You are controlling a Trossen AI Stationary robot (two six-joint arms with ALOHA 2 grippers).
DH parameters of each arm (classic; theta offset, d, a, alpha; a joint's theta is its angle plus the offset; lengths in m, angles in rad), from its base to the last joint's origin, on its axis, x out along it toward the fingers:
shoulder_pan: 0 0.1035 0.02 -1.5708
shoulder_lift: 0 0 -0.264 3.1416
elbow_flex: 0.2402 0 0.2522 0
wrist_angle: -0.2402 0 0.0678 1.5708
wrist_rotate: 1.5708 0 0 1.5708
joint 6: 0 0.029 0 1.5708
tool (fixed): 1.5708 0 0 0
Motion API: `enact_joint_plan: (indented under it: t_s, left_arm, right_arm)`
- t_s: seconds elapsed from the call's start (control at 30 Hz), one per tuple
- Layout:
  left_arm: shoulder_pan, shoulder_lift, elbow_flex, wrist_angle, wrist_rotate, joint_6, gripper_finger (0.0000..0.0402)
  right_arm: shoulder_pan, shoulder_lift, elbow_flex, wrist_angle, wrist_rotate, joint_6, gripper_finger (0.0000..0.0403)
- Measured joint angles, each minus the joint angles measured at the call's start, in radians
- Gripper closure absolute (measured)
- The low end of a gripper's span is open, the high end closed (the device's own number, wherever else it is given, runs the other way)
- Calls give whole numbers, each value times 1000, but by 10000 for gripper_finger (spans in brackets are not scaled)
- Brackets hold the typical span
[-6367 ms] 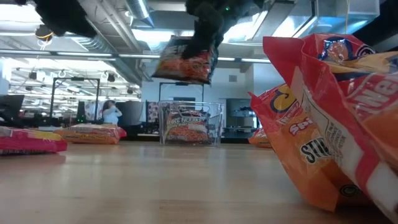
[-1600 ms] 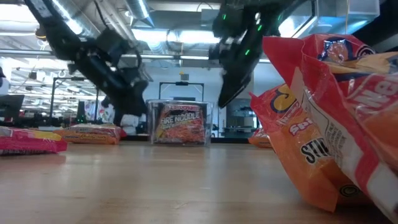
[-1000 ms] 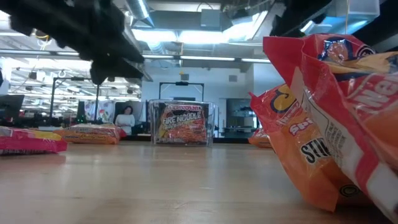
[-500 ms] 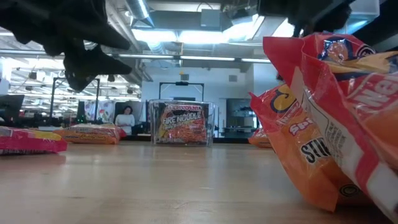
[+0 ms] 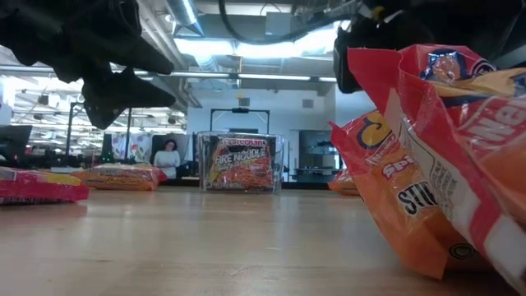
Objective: Sort Maruchan noodles
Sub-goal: Put the orange noodle pack into the middle transparent bin
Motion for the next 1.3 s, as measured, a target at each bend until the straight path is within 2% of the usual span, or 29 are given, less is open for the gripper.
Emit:
enact_joint_plan:
  t_s: [0.33,0.43,0.8,0.97,1.13,1.3]
  left_arm:
    - [1,0,0,2,-3,5,216]
    - [1,0,0,-1,-11,5,216]
    - [1,-1,0,-4,-18,27,216]
    - [1,-1,0,-4,-19,27,216]
    - [1,-1,0,-4,-19,27,216]
    - [1,-1,0,-4,-19,27,216]
  right_arm:
    - [0,28,0,57,-41,-1,79]
    - [-1,28,0,58,-40,-2,112]
    - [-1,28,0,61,-32,-29,291]
    - [-1,28,0,61,-33,-41,351]
    - [-1,28,19,53,-32,-87,394]
    - [-1,15,66,-4,-4,-138,396]
